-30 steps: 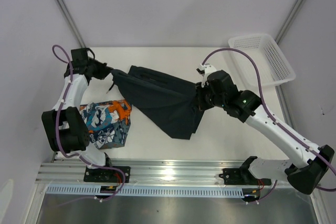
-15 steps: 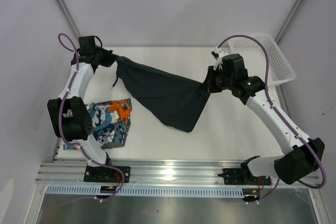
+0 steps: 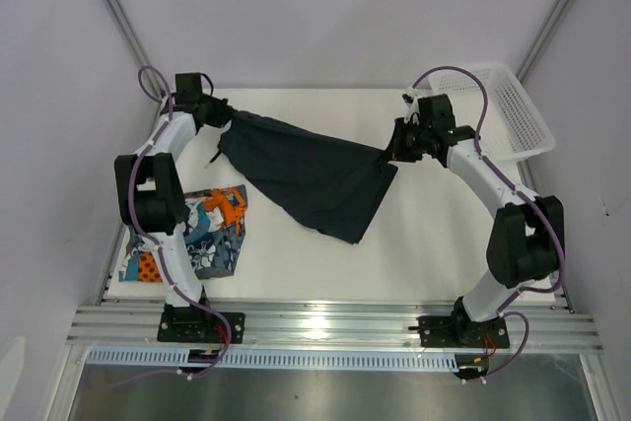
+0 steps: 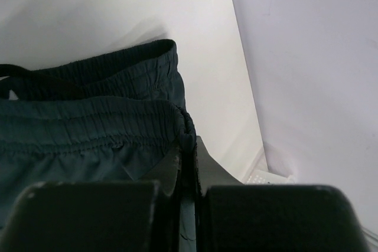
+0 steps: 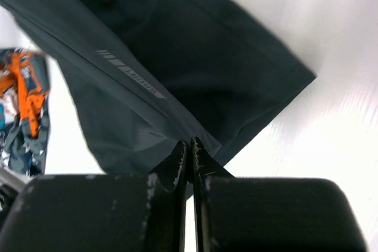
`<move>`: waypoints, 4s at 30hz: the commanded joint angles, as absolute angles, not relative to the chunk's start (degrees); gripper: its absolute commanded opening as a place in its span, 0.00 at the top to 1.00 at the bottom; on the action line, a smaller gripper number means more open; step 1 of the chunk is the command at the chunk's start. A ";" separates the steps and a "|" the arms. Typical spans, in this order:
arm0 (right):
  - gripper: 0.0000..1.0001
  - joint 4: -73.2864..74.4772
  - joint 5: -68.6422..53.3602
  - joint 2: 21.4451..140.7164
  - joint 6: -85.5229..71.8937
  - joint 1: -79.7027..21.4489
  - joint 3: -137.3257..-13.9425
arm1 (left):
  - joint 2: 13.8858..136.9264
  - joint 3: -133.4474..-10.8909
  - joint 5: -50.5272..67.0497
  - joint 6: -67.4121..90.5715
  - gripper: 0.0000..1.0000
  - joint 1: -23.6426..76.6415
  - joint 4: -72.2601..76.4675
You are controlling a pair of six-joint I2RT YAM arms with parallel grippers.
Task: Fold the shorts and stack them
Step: Fold the shorts
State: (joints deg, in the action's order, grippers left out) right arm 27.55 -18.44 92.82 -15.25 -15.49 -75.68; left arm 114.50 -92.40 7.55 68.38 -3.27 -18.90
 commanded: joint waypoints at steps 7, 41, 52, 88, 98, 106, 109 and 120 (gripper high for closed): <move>1.00 21.71 -17.32 102.56 -16.00 -10.37 -82.18 | 120.49 -94.83 6.50 71.89 1.00 -2.55 -0.37; 0.27 21.62 -11.14 108.47 -22.15 -5.71 -81.75 | 110.75 -91.09 8.52 44.22 0.01 -2.37 -4.40; 0.20 9.95 -21.19 97.48 -32.41 -9.48 -62.43 | 107.40 -76.21 16.08 42.45 0.01 -3.34 2.72; 0.43 11.42 -6.60 77.70 -44.91 -33.31 -43.68 | 100.55 -64.78 13.27 37.09 0.01 -3.25 5.54; 0.43 7.04 -7.47 81.64 -46.93 -33.31 -41.84 | 100.02 -64.95 12.39 36.65 0.01 -3.25 4.04; 0.63 3.70 -8.44 86.31 -46.85 -33.31 -43.07 | 100.37 -65.48 12.13 36.30 0.01 -3.25 3.08; 0.86 3.08 -8.44 86.31 -47.11 -33.40 -42.72 | 100.28 -65.57 11.87 36.12 0.01 -3.25 2.81; 1.00 6.76 -8.26 79.02 -48.25 -34.54 -37.01 | 100.72 -65.65 11.43 36.03 0.01 -3.25 2.72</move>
